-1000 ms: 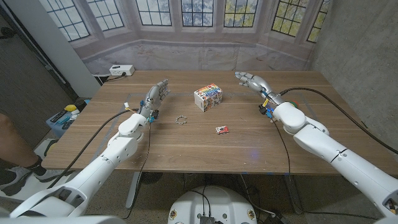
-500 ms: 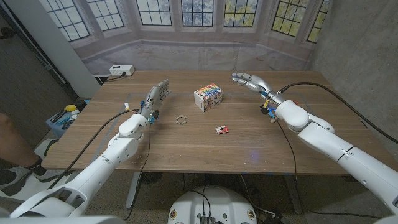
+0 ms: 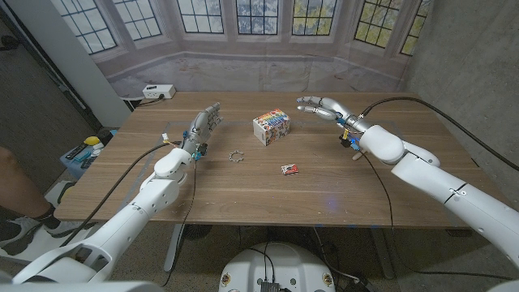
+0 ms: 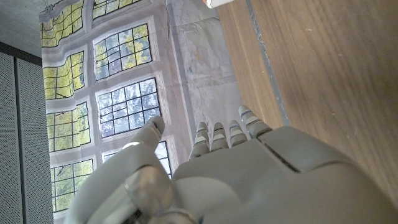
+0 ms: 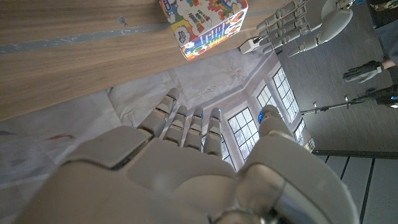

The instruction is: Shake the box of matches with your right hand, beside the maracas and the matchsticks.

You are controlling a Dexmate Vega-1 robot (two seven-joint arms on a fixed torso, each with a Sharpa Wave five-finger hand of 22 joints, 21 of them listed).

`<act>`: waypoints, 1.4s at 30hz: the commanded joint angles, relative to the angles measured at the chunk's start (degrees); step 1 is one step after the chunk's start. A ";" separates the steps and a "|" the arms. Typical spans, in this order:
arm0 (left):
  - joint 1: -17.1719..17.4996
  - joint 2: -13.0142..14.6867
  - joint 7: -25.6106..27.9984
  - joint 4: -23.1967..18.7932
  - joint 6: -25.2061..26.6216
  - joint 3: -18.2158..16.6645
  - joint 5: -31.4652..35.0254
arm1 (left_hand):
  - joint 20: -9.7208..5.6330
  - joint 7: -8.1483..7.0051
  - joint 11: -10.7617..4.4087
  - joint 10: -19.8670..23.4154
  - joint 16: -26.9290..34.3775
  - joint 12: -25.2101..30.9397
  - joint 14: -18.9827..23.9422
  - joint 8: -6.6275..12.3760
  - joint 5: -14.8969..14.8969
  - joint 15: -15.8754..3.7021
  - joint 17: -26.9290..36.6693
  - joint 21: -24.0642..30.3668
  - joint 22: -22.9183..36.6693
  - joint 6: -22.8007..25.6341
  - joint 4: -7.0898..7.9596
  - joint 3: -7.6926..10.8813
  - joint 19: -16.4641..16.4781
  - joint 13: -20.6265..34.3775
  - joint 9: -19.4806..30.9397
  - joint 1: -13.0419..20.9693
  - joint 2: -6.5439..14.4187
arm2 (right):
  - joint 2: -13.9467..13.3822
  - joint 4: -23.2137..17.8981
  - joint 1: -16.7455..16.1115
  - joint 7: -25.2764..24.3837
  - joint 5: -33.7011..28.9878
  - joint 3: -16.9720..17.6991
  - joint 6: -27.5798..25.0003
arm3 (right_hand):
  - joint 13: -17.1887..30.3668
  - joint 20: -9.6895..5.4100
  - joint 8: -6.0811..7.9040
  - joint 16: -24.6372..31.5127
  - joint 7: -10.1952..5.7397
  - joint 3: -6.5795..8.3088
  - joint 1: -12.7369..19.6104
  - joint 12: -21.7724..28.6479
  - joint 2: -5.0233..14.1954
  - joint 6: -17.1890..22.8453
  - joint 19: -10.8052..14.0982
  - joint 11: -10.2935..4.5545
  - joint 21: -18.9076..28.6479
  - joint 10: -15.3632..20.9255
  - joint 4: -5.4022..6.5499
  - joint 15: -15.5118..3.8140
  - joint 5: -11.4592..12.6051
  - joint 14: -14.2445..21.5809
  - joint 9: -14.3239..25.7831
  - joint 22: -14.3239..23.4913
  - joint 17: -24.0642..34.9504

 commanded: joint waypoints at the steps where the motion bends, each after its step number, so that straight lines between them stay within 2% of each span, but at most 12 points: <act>1: 0.42 0.24 0.60 -0.67 0.01 -0.17 0.32 | 0.48 -0.10 0.52 0.06 0.36 0.43 -0.08 0.27 0.27 0.55 0.30 0.04 0.30 0.55 -0.16 -0.05 0.18 0.24 0.24 0.62 0.20 | -1.03 0.01 1.68 2.46 -4.27 -1.23 1.51 | 0.11 0.23 0.54 -0.11 -0.23 0.22 0.91 -0.02 -0.30 0.38 -0.07 0.04 0.00 -0.55 -0.13 0.43 0.27 -0.18 0.12 0.22 0.12; 11: 0.64 0.24 0.79 -1.10 0.20 -0.20 0.20 | 0.44 -0.09 0.58 0.21 0.40 0.49 0.01 0.30 0.26 0.54 0.31 0.06 0.31 0.63 -0.14 -0.10 0.26 0.25 0.24 0.64 0.20 | -2.56 -0.76 2.71 2.86 -11.81 -2.36 2.12 | 0.14 0.38 0.57 0.12 0.16 0.35 1.59 0.08 -0.50 0.57 0.33 0.17 0.19 -0.57 -0.24 0.74 0.33 0.36 0.14 0.20 0.11; 28: 0.12 0.73 0.26 -0.83 0.67 0.10 0.62 | 0.39 -0.08 0.42 0.24 0.43 0.50 0.13 0.33 0.26 0.56 0.32 0.05 0.31 0.77 -0.09 -0.14 0.31 0.26 0.25 0.67 0.25 | -4.03 -2.24 6.31 9.46 -19.43 -4.37 3.49 | 0.19 1.25 0.20 -0.24 0.02 0.40 3.34 -0.47 -1.99 -0.33 -0.50 0.54 -0.08 -3.07 -0.51 1.50 0.14 -0.72 0.19 0.17 0.11; 42: 0.54 1.20 0.76 -1.37 1.12 0.16 0.99 | 0.42 -0.13 0.42 0.20 0.40 0.49 0.07 0.32 0.27 0.56 0.33 0.02 0.31 0.79 -0.07 -0.18 0.26 0.27 0.26 0.72 0.25 | -4.75 -3.18 6.89 11.76 -24.12 -4.67 4.84 | 0.22 1.49 0.16 -0.44 -0.40 0.33 4.42 -0.78 -3.11 -0.55 -1.12 0.53 -0.14 -5.42 -0.45 1.68 0.07 -1.68 0.23 0.19 0.14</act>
